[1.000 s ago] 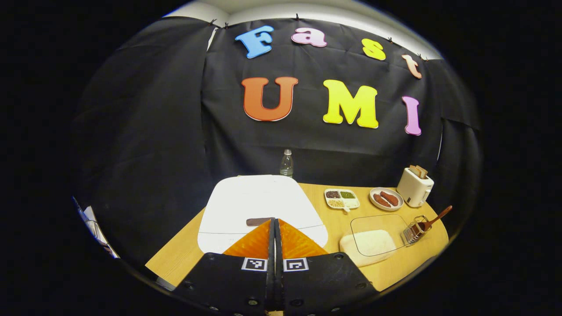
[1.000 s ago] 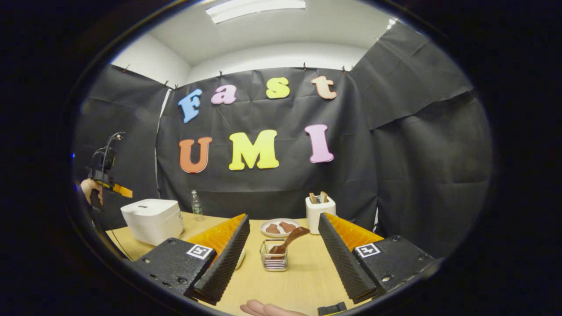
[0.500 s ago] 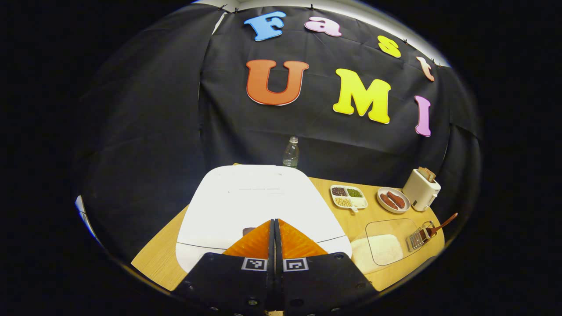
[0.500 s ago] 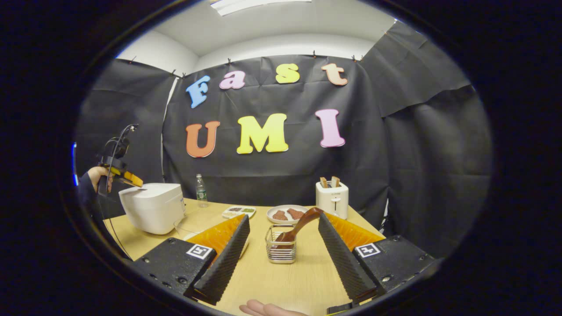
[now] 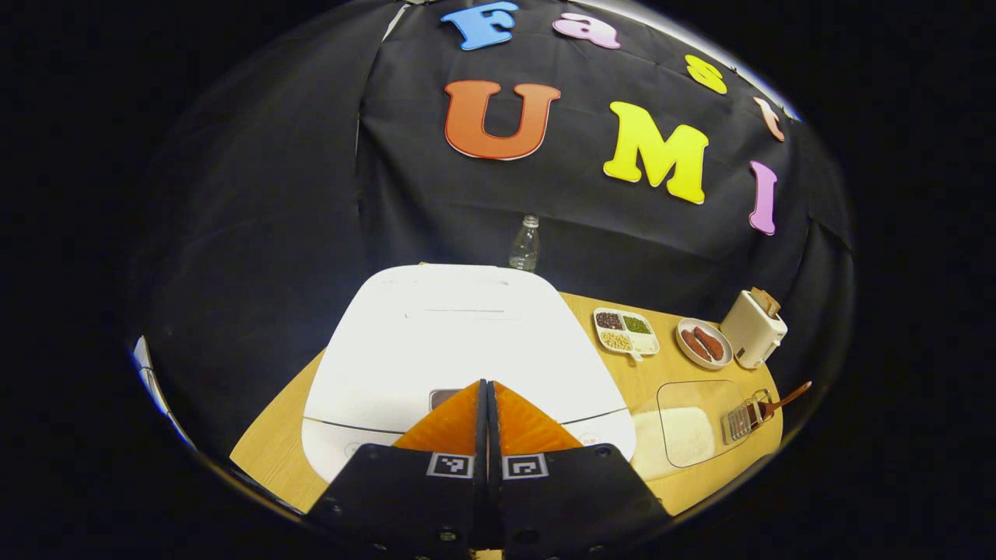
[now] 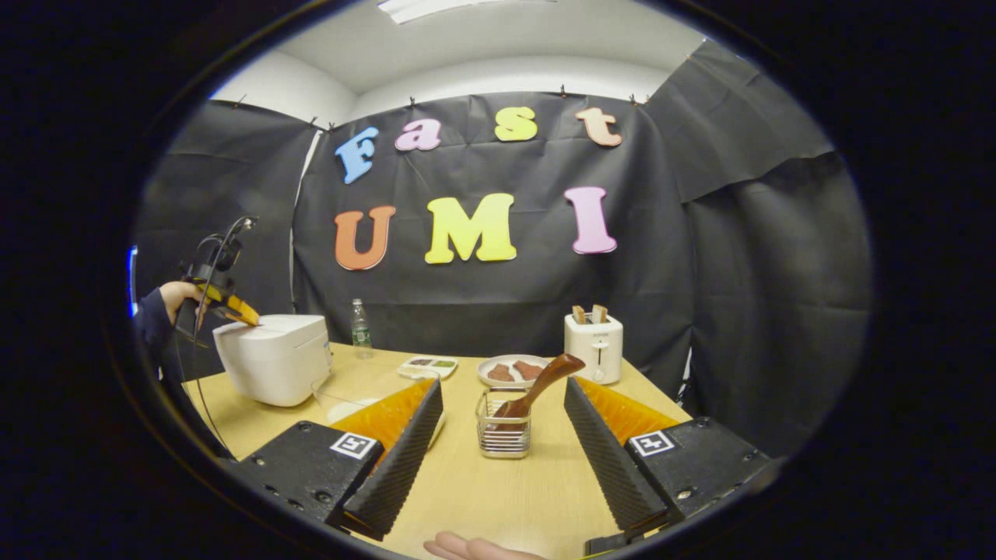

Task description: Close the left gripper, press the button to open the rice cooker; take a wooden spoon from the chopstick holder with the right hand, scoop a spoonful of rice and pour it into the rice cooker, then put the wooden spoon back into the chopstick holder.

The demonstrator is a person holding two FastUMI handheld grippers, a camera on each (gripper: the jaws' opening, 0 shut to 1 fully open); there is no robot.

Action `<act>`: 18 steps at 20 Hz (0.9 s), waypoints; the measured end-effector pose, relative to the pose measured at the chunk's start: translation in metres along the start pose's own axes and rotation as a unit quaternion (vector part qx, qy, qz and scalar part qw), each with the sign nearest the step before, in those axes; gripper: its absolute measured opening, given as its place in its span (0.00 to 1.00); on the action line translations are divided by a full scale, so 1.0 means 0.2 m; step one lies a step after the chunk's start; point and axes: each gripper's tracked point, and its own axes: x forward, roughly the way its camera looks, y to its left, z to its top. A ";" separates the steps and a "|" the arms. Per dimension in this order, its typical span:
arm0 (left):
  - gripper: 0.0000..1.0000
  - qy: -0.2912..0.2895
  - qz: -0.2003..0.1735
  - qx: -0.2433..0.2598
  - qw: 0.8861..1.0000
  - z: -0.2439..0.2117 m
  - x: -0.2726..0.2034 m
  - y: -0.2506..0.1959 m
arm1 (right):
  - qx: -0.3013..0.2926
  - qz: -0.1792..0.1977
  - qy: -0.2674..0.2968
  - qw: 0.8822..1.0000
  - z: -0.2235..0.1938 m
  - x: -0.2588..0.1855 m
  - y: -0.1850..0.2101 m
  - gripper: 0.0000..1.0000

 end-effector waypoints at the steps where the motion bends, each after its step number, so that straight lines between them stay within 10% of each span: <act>1: 0.00 -0.016 0.001 0.001 1.000 0.05 -0.02 0.00 | -0.002 -0.005 -0.001 1.000 0.00 -0.01 -0.02 1.00; 11: 0.14 -0.123 0.012 0.054 0.991 0.29 -0.32 -0.07 | -0.004 -0.022 0.006 1.000 -0.01 -0.05 -0.04 1.00; 18: 0.82 -0.177 -0.010 0.024 0.984 0.21 -0.62 -0.16 | 0.005 -0.033 0.014 0.999 -0.05 0.01 -0.07 1.00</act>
